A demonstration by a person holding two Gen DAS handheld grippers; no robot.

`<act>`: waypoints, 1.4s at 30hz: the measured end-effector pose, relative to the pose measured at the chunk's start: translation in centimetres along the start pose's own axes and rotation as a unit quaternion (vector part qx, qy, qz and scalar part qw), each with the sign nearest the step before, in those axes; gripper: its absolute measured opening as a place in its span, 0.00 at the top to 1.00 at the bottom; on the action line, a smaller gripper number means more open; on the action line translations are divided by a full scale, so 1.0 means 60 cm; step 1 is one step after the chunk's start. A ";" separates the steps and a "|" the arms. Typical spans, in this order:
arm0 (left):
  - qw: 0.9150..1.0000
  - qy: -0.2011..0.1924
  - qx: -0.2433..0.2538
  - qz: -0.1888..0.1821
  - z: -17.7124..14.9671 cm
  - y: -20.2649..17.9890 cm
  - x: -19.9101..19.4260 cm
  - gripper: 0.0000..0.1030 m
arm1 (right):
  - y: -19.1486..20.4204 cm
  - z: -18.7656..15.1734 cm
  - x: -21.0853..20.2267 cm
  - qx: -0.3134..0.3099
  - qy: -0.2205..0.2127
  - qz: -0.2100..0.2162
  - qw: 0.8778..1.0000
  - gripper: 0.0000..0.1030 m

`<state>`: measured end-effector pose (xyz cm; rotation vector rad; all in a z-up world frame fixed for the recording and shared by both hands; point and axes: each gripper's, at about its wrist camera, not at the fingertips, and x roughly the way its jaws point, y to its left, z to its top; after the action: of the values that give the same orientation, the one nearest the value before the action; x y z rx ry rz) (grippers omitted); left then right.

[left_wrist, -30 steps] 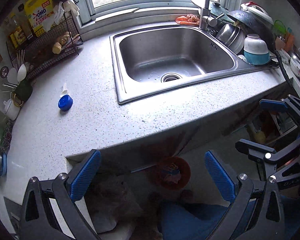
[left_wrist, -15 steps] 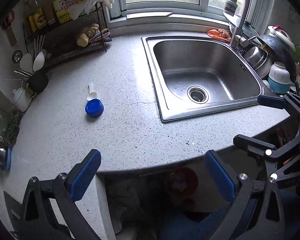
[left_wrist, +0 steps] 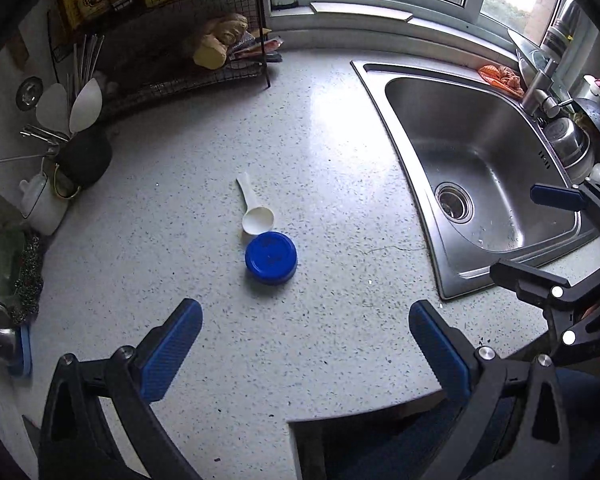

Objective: Collect trash
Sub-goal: 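Grasp the blue lid with the left tool, then grasp the white scoop by its bowl with the right tool while the left tool holds the lid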

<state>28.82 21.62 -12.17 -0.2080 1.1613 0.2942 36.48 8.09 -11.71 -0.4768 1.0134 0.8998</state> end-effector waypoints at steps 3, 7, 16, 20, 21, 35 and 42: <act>1.000 0.018 -0.004 -0.002 0.012 0.024 0.033 0.00 | 0.004 0.021 0.024 -0.004 0.011 -0.001 1.000 0.01; 0.999 0.038 -0.016 -0.011 0.020 0.050 0.079 0.01 | 0.005 0.040 0.056 -0.003 0.032 -0.002 0.999 0.01; 0.996 0.076 -0.022 -0.048 0.045 0.069 0.150 0.22 | 0.009 0.072 0.097 0.004 0.057 -0.004 0.998 0.01; 0.994 0.094 -0.016 -0.048 0.047 0.067 0.167 0.36 | 0.006 0.088 0.108 0.014 0.061 -0.004 0.998 0.01; 0.995 0.089 -0.010 -0.047 0.047 0.064 0.167 0.38 | 0.006 0.092 0.111 0.015 0.062 -0.005 0.998 0.00; 0.997 0.070 -0.013 -0.040 0.035 0.064 0.145 0.58 | 0.021 0.105 0.109 0.006 0.059 -0.010 0.998 0.00; 0.997 0.056 -0.033 -0.035 0.017 0.104 0.102 0.58 | 0.050 0.119 0.110 -0.017 0.061 0.003 0.998 0.01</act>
<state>29.87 28.55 -17.47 -0.3274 1.2536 0.2616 39.20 17.62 -13.95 -0.5633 1.1112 0.9025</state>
